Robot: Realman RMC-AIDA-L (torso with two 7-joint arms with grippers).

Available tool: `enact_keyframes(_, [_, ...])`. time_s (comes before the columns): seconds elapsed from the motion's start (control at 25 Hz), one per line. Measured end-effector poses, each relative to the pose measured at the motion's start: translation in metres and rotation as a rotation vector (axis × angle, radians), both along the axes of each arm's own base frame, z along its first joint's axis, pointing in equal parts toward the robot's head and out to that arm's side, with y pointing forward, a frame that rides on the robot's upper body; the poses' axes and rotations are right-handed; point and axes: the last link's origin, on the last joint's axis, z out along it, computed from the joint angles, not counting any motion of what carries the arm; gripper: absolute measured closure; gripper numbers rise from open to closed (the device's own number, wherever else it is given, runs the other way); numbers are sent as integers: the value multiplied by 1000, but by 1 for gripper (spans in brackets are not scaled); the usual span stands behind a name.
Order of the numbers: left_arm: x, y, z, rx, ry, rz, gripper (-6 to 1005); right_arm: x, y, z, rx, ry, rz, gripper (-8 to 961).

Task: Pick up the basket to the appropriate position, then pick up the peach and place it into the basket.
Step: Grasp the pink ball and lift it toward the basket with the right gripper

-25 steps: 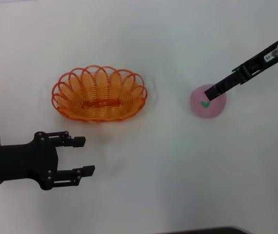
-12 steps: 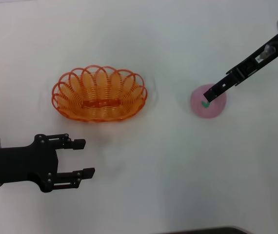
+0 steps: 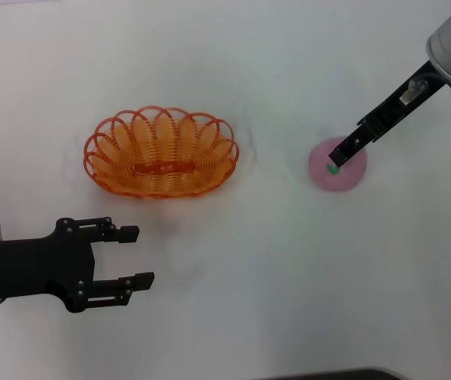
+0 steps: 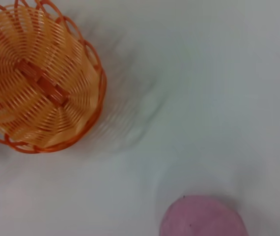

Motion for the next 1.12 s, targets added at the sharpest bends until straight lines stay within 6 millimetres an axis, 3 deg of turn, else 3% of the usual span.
enact_keyframes(1.12, [0, -3, 0, -15, -7, -3, 287, 10, 2, -27, -21, -72, 37, 110])
